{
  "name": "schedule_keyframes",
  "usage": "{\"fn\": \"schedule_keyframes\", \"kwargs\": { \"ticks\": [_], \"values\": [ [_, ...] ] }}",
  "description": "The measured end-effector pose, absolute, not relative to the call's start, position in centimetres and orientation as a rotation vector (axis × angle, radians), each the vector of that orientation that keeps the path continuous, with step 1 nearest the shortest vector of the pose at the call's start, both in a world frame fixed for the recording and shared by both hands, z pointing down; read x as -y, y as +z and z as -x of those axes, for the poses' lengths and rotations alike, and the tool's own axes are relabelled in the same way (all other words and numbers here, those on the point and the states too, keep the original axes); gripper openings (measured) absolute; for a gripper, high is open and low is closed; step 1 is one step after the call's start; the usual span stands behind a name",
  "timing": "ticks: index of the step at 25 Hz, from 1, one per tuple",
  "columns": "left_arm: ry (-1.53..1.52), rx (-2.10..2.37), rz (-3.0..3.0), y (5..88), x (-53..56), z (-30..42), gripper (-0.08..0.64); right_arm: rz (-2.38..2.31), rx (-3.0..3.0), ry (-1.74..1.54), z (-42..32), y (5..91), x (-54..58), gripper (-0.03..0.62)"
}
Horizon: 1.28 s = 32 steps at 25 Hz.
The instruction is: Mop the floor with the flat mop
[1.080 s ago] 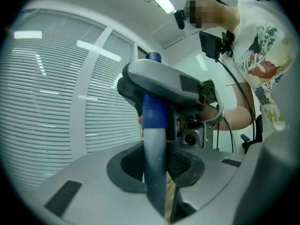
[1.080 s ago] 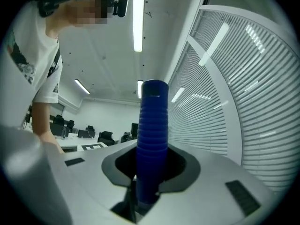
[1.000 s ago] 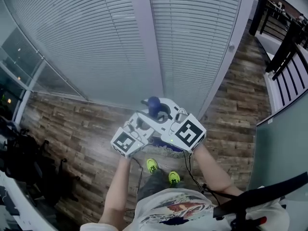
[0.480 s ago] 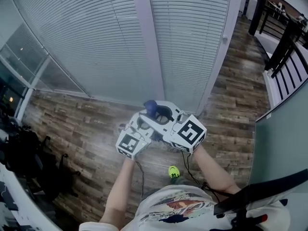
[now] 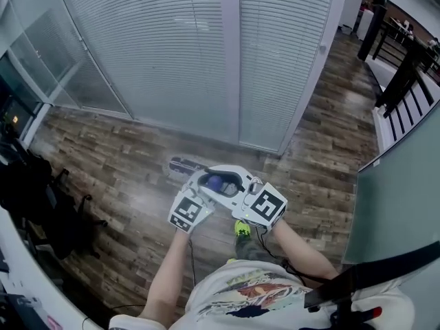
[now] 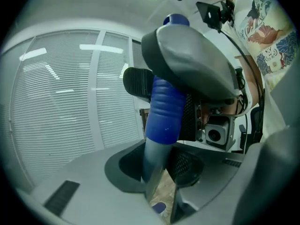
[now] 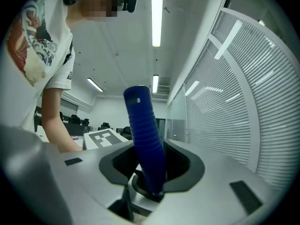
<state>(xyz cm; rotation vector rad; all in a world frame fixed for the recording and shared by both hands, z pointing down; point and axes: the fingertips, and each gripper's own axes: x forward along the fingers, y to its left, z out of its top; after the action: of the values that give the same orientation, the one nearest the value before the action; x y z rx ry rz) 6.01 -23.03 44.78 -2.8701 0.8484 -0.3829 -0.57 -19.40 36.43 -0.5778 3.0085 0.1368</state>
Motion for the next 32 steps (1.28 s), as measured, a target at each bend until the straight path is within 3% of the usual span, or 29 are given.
{"fn": "schedule_keyframes", "kwargs": {
  "ticks": [12, 32],
  "values": [
    [-0.526, -0.933, 2.895, 50.7, 6.7, -4.7, 0.100, 0.543, -3.083, 0.106, 2.5, 42.5, 1.7, 0.156],
    [-0.530, -1.088, 2.856, 54.2, -26.5, -15.2, 0.109, 0.297, -3.158, 0.095, -8.5, 46.4, -32.6, 0.170]
  ]
}}
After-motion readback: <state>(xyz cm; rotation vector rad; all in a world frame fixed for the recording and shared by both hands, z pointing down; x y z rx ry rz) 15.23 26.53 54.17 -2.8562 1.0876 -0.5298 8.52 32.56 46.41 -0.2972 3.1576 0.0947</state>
